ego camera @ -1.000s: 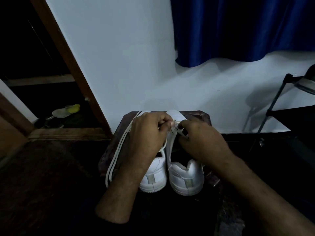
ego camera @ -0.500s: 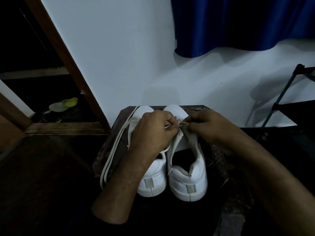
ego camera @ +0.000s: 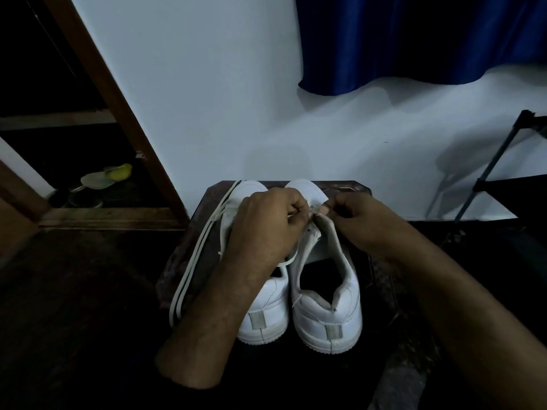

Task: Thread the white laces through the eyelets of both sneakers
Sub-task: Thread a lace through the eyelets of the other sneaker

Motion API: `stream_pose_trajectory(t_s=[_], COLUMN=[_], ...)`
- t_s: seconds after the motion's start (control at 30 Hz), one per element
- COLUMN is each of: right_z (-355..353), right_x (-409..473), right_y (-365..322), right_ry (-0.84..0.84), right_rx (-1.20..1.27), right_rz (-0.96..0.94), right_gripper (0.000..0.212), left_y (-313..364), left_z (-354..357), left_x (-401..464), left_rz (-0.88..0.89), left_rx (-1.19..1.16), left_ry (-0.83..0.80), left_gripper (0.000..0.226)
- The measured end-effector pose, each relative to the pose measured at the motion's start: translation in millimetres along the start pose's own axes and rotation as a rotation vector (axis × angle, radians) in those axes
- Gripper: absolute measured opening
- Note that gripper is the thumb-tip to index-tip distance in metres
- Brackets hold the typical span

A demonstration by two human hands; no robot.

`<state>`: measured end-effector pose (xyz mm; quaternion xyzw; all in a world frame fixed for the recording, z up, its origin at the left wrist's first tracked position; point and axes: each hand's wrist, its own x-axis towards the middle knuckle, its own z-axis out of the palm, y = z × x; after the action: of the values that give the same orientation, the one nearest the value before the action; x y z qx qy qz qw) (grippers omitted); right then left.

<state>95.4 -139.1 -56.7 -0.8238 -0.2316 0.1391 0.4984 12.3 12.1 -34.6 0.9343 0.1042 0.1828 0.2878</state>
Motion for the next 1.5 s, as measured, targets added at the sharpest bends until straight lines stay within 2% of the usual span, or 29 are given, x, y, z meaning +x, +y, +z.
stream_pose_trajectory(t_s=[0.07,0.13,0.17,0.23,0.3,0.37,0.43,0.5,0.57,0.63,0.7,0.77,0.83,0.9,0.97,1.0,1.03,1.07,1.13,1.2,1.23,1.33,1.43,1.5], right_z=[2.7,3.5,3.6,2.2,-2.8,-7.4,-8.0,-6.7,-5.0,-1.2,2.5,1.4,-2.0,-3.0,-7.2,-10.4,-12.2,-13.1,-13.2,-8.5,-5.6,-4.4,-7.6,-7.9], right_x=[1.9,3.5,3.3,1.2,-1.8,-4.4,-5.9,-6.5,-5.5,-5.2,-6.1,-4.1,-2.2,-4.8,-8.7,-9.8,-11.3,-10.6,-3.1,3.0,3.3,1.8,0.8,-1.6], right_y=[-0.1,0.4,-0.8,-9.1,-20.2,-25.2,-24.2,-22.6,-19.6,-17.9,-19.0,-17.4,-16.9,-19.4,-25.9,-28.8,-31.2,-29.9,-15.9,-0.9,3.6,1.2,-5.3,-9.9], right_ry=[0.039,0.134,0.2,0.286,0.274,0.29,0.386,0.456,0.382,0.243,0.176,0.179,0.196,0.22,0.174,0.135,0.126,0.165,0.281,0.242,0.179,0.11,0.095,0.136], right_rx=[-0.062,-0.098,-0.035,0.308,0.726,0.853,0.67,0.274,-0.19,-0.566,-0.696,-0.68,-0.45,0.127,0.682,0.836,0.879,0.778,0.162,-0.448,-0.584,-0.574,-0.206,0.047], right_rz=[-0.013,-0.04,-0.048,-0.044,-0.046,-0.102,-0.182,-0.265,-0.307,-0.25,-0.147,-0.123,-0.151,-0.218,-0.22,-0.222,-0.234,-0.244,-0.252,-0.19,-0.188,-0.225,-0.188,-0.14], right_gripper=[0.017,0.019,0.021,0.024,0.022,0.019,0.018,0.017,0.018,0.024,0.03,0.03,0.032,0.034,0.035,0.034,0.032,0.032,0.029,0.022,0.023,0.032,0.056,0.06], left_y=[-0.4,-0.5,-0.6,-0.7,-1.0,1.1,2.6,2.1,0.2,-1.8,-3.9,-5.2,-5.8,-6.7,-7.2,-7.5,-6.9,-6.4,-5.3,-5.5,-6.1,-8.8,-12.9,-15.6], left_z=[-0.5,-2.1,-2.9,-4.7,-6.3,-8.5,-10.1,-11.3,-12.1,-11.8,-11.2,-10.8,-11.4,-11.3,-10.7,-10.1,-10.0,-10.4,-12.1,-13.5,-14.2,-15.9,-14.4,-11.9], left_x=[-1.9,-3.7,-4.2,-4.4,-3.0,-2.6,-2.4,-2.1,-1.7,-1.4,-0.9,0.4,1.0,1.6,2.1,2.5,2.7,2.8,2.4,1.3,0.5,-0.2,1.9,3.2], left_rz=[0.01,0.012,0.008,-0.003,-0.012,-0.023,-0.039,-0.052,-0.067,-0.08,-0.069,-0.041,-0.031,-0.029,-0.024,-0.02,-0.019,-0.019,-0.013,-0.01,-0.017,-0.038,-0.022,0.018], left_rx=[0.001,-0.029,-0.049,-0.082,-0.1,-0.102,-0.095,-0.101,-0.109,-0.107,-0.08,-0.014,0.054,0.085,0.102,0.119,0.143,0.172,0.259,0.353,0.377,0.322,0.163,0.051], left_ry=[0.029,0.057,0.063,0.078,0.108,0.124,0.137,0.164,0.176,0.178,0.186,0.199,0.205,0.204,0.202,0.202,0.202,0.207,0.226,0.254,0.27,0.344,0.412,0.442], left_gripper=[0.005,0.006,0.006,0.005,0.005,0.006,0.006,0.004,0.005,0.008,0.01,0.011,0.009,0.006,0.005,0.004,0.004,0.003,0.003,0.006,0.009,0.015,0.011,0.015])
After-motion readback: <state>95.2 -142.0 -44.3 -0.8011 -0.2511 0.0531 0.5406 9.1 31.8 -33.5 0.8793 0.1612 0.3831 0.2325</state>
